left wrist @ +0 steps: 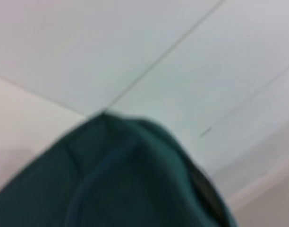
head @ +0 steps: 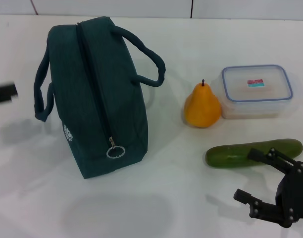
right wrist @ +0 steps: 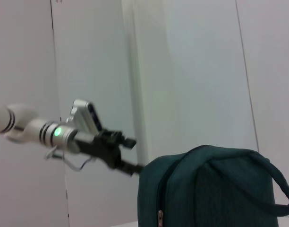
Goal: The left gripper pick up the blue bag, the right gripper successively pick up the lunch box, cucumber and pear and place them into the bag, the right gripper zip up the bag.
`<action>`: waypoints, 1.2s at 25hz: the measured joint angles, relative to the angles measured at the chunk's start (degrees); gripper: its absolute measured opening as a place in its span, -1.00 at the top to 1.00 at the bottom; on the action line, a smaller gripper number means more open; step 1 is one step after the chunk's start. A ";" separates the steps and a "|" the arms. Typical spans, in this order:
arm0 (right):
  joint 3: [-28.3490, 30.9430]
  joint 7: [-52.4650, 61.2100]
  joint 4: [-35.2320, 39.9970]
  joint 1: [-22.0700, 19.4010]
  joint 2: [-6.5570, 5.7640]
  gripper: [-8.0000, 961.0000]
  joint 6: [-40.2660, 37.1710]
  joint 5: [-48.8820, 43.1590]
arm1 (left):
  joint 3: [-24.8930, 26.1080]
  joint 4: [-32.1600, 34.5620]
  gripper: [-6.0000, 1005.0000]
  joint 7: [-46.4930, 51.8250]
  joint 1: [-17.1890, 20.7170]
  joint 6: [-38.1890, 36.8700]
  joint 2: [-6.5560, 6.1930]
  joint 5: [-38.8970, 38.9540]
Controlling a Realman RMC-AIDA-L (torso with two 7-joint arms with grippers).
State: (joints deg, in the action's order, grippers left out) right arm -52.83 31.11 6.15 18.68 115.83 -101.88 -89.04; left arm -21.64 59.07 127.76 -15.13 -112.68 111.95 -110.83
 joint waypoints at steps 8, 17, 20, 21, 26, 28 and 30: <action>0.00 0.00 0.00 0.52 0.01 -0.78 0.13 0.00 | -3.11 19.81 -0.69 21.53 -9.34 0.27 -0.33 -5.71; 0.00 0.00 -0.12 0.65 0.01 -0.78 -0.01 0.00 | -11.52 18.21 -0.69 28.56 -16.09 0.73 -1.87 -12.96; 0.00 0.00 -0.47 0.66 0.01 -0.78 0.00 0.00 | -11.59 17.73 -0.69 28.16 -17.50 1.50 -1.37 -16.96; 0.00 0.00 -0.62 0.66 0.00 -0.78 0.02 0.00 | -11.70 17.59 -0.69 28.08 -17.68 1.64 -1.21 -17.39; 0.00 0.00 -0.89 0.65 0.00 -0.79 0.13 0.00 | -14.22 16.30 -0.69 28.09 -17.78 2.97 -0.77 -18.09; 0.00 0.00 -0.89 0.65 0.00 -0.79 0.14 0.00 | -15.39 15.87 -0.69 28.08 -17.74 3.73 -0.46 -18.42; 0.00 0.00 -0.89 0.65 0.01 -0.79 0.16 0.00 | -16.68 15.23 -0.69 28.07 -17.77 4.59 -0.27 -18.80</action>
State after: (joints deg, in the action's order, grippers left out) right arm -52.82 31.11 5.26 19.33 115.84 -101.71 -89.03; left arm -38.31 74.30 155.84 -32.89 -108.08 111.68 -129.63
